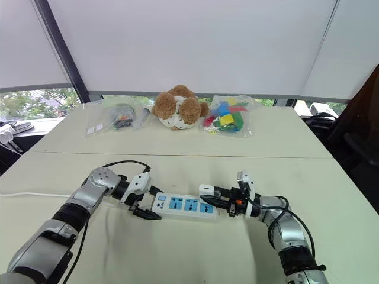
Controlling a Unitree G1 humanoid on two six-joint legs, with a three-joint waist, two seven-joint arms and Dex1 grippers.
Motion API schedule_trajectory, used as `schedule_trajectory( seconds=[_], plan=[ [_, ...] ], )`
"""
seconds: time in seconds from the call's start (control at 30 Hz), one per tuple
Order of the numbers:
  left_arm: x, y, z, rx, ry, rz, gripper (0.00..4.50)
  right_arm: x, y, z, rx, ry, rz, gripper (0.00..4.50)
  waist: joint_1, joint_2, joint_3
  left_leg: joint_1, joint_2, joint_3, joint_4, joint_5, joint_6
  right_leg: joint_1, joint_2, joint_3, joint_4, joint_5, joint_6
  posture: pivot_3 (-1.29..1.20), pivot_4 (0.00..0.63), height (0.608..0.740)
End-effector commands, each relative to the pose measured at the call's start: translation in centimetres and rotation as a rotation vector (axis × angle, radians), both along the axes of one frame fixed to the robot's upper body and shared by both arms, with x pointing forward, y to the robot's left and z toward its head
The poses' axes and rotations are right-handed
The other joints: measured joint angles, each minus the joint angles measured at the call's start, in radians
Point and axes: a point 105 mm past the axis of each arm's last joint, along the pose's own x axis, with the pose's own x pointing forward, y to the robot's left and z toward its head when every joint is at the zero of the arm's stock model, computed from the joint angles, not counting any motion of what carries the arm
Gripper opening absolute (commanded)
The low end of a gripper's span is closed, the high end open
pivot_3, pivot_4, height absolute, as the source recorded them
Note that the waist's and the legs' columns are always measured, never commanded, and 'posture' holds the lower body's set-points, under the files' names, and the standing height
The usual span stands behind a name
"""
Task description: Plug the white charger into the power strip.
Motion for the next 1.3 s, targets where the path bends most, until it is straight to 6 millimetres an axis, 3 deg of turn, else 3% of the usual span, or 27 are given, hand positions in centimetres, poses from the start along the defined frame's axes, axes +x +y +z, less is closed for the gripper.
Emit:
schedule_trajectory(
  seconds=[0.03,0.6,0.77,1.03,1.13,1.3],
  plan=[
    [-1.4,1.0,-2.4,0.097,0.09,-0.032,3.03,0.0,-0.1,-1.0,-0.061,-0.005,0.017,0.72,0.0,0.0,0.0,0.0,0.0,0.0,0.0,0.0,0.0,0.0,0.0,0.0,0.0,0.0,0.0,0.0,0.15,0.739],
    [-1.5,1.4,-2.4,0.108,0.093,-0.027,3.03,-0.4,-0.8,-4.2,-0.093,0.115,0.036,0.72,-0.001,-0.002,-0.002,0.003,0.0,0.0,0.0,0.0,0.0,0.003,0.0,0.0,0.0,0.0,0.0,0.0,0.15,0.739],
    [-1.5,1.5,-2.3,0.107,0.091,-0.021,3.03,-1.0,-1.1,-5.9,-0.142,0.145,0.052,0.72,-0.001,-0.004,-0.003,0.017,0.0,0.0,-0.001,-0.003,0.005,0.016,0.0,0.0,-0.002,-0.003,-0.004,0.0,0.15,0.739],
    [-1.6,1.5,-2.3,0.099,0.098,-0.016,3.03,-1.5,-2.1,-8.2,-0.233,0.178,0.056,0.72,-0.001,-0.011,-0.01,0.022,0.001,0.001,-0.002,-0.006,0.009,0.022,0.001,0.0,-0.002,-0.004,-0.006,0.0,0.15,0.739],
    [-1.6,1.5,-2.2,0.102,0.093,-0.019,3.03,-1.6,-2.5,-8.9,-0.256,0.21,0.061,0.72,-0.003,-0.014,-0.013,0.033,0.001,0.002,-0.004,-0.007,0.01,0.032,0.0,0.0,-0.004,-0.006,-0.01,0.0,0.15,0.739],
    [-1.5,1.5,-2.0,0.107,0.079,-0.022,3.03,-2.2,-2.7,-9.7,-0.292,0.27,0.112,0.72,-0.003,-0.02,-0.018,0.035,0.002,0.001,-0.006,-0.007,0.011,0.033,0.0,-0.001,-0.004,-0.008,-0.013,0.0,0.15,0.739]
  ],
)
